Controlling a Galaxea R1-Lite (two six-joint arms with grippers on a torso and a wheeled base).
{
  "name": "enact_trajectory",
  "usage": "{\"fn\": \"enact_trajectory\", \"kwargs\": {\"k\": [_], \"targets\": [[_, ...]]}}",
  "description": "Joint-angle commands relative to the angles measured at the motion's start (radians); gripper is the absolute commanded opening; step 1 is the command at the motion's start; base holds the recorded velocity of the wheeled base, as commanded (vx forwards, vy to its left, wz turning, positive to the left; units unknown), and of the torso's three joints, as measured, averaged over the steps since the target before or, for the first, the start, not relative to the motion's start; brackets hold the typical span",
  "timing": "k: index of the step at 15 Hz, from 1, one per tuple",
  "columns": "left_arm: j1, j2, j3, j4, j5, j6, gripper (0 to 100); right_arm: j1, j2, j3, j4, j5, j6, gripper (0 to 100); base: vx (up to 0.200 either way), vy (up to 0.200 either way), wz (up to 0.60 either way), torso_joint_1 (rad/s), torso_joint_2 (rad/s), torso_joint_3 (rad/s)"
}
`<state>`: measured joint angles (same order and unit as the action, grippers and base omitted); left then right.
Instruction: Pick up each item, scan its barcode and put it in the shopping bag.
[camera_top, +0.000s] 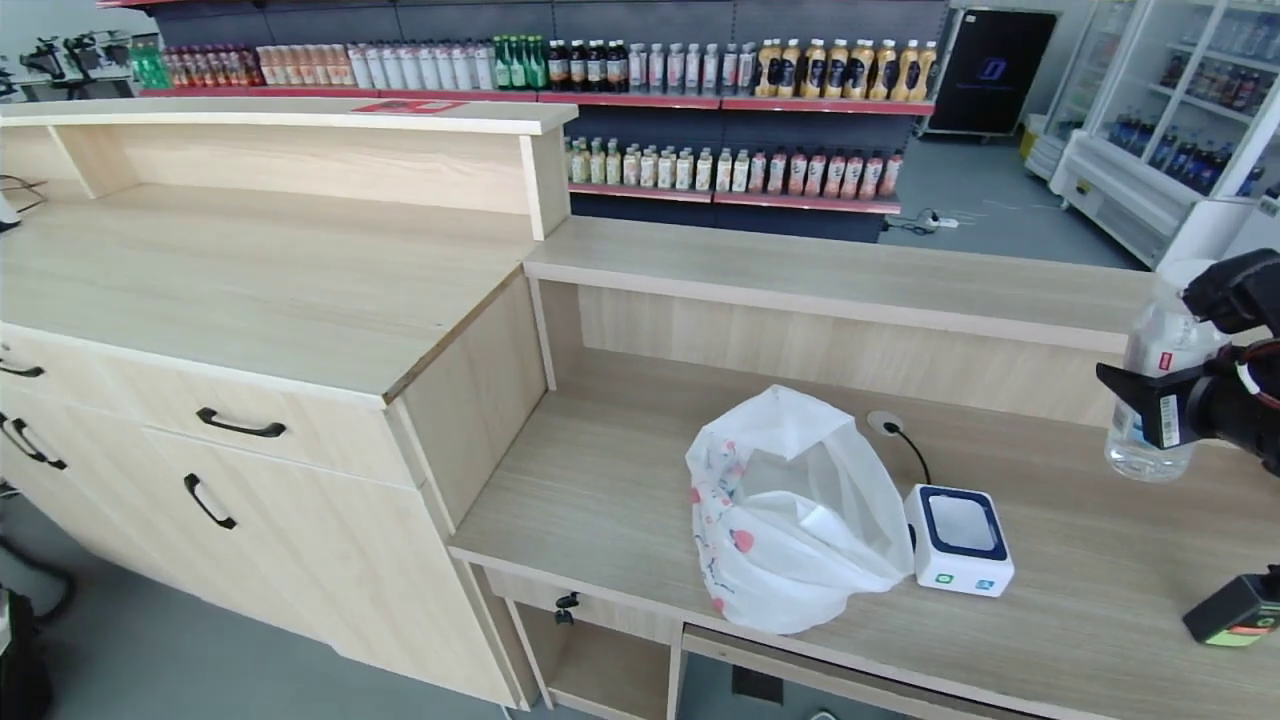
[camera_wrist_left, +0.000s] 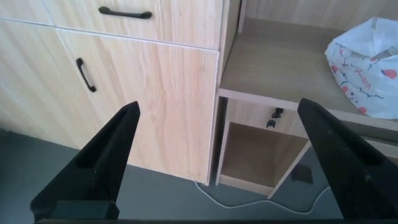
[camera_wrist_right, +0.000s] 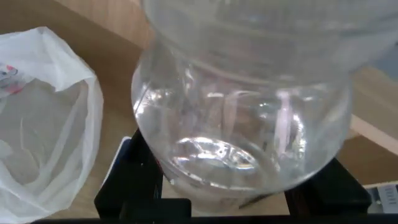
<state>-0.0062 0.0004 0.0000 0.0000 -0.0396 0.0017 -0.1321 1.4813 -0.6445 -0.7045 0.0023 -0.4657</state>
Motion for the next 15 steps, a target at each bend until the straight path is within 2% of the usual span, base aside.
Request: {"fn": "enact_trajectory", "kwargs": {"k": [1, 7, 10, 15], "targets": [[0.0, 0.001, 0.0, 0.0, 0.0, 0.0, 100, 0.005, 0.122, 0.003, -0.066, 0.045, -0.077, 0, 0.0, 0.0, 0.6, -0.002, 0.0, 0.007], [0.0, 0.001, 0.0, 0.0, 0.0, 0.0, 100, -0.04, 0.315, 0.06, -0.362, 0.206, -0.309, 0, 0.0, 0.0, 0.0, 0.0, 0.0, 0.0], [0.0, 0.001, 0.0, 0.0, 0.0, 0.0, 100, -0.072, 0.353, 0.068, -0.398, 0.275, -0.329, 0, 0.0, 0.0, 0.0, 0.0, 0.0, 0.0], [0.0, 0.001, 0.0, 0.0, 0.0, 0.0, 100, -0.181, 0.406, 0.074, -0.406, 0.429, -0.438, 0, 0.0, 0.0, 0.0, 0.0, 0.0, 0.0]]}}
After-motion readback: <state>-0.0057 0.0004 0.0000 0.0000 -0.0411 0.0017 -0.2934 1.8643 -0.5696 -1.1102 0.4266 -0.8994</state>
